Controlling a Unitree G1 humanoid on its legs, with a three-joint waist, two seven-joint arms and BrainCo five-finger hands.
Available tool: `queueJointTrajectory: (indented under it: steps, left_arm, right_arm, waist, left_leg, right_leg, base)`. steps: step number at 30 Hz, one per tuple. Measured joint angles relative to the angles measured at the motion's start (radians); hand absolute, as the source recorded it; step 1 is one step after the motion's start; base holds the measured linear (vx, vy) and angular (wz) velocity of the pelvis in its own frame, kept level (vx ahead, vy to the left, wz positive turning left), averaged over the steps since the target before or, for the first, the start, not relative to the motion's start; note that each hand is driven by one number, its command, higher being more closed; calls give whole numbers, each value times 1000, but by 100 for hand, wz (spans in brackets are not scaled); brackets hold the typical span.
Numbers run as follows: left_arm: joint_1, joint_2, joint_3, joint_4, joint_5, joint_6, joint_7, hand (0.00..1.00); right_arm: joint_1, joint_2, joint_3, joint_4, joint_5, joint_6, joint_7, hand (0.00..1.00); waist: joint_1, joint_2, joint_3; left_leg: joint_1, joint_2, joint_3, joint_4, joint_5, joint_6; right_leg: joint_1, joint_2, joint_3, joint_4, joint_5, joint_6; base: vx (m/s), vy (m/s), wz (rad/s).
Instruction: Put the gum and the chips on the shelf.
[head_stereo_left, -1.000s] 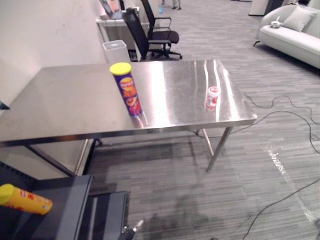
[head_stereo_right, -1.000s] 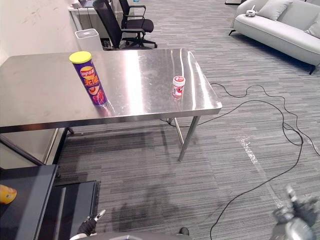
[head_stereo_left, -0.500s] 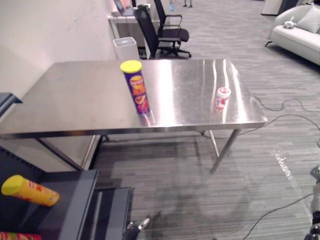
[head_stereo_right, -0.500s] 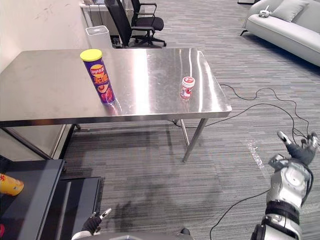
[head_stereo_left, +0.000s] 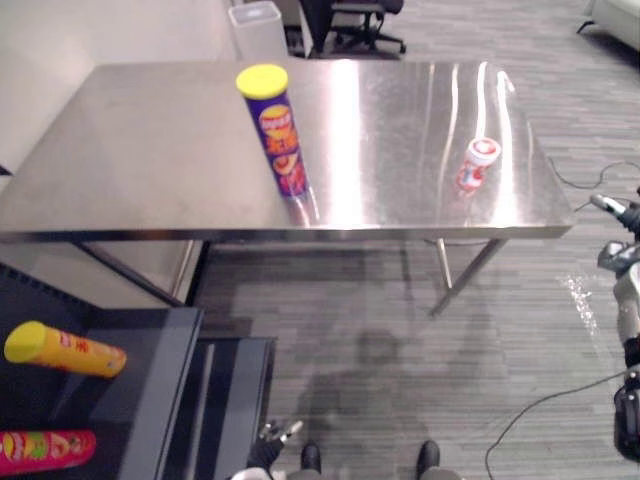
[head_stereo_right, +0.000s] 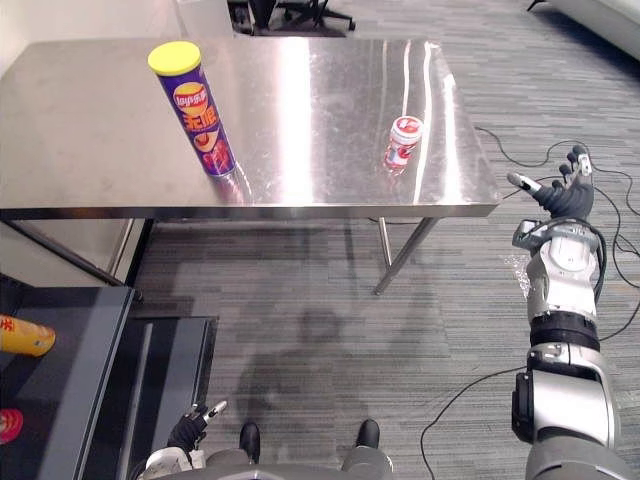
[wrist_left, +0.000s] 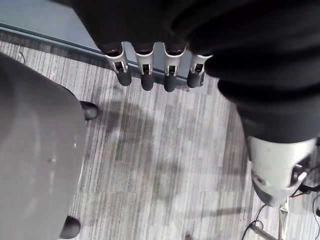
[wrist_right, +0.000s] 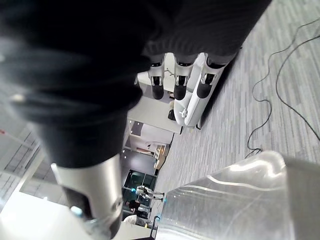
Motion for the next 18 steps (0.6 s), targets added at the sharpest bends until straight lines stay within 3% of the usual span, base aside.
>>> queueJointTrajectory:
  steps: [7, 8, 14, 16, 18]
  left_arm:
    - [0, -1, 0, -42, -1, -9, -1, 0]
    - [-1, -3, 1, -52, -2, -10, -1, 0]
    - [-6, -6, 0, -66, -4, -12, 1, 0]
    - [-6, -7, 1, -70, -7, -12, 3, 0]
    - [-10, -4, 4, -85, -9, -15, 4, 0]
  right_arm:
    - [-70, -16, 79, -1, -38, 0, 0, 0]
    - [-91, -16, 88, -1, -39, 0, 0, 0]
    - [-119, -16, 151, -3, -80, 0, 0, 0]
    - [-129, -16, 160, -3, -100, 0, 0, 0]
    - [-146, -16, 181, -4, -115, 2, -1, 0]
  waist:
    - [22, -1, 30]
    - [29, 1, 40]
    - [45, 3, 56]
    - [46, 5, 57]
    - [46, 1, 74]
  left_leg:
    - [-38, -5, -34, 19, 0, 1]
    - [-48, -4, -34, 26, 0, 1]
    - [-55, -3, -36, 40, 0, 1]
    - [-78, -2, -36, 77, 0, 1]
    - [-146, -11, -39, 215, -2, 0]
  right_leg:
    - [-13, -7, 1, -2, 57, 31]
    - [-20, -6, 2, -3, 67, 22]
    - [-20, -8, 3, -2, 79, 37]
    - [-29, -10, 4, 2, 95, 54]
    - [-33, -25, 6, 14, 122, 50]
  base:
    - [37, 27, 14]
    - [32, 20, 4]
    - [38, 0, 2]
    - [48, -5, -2]
    - [25, 29, 4]
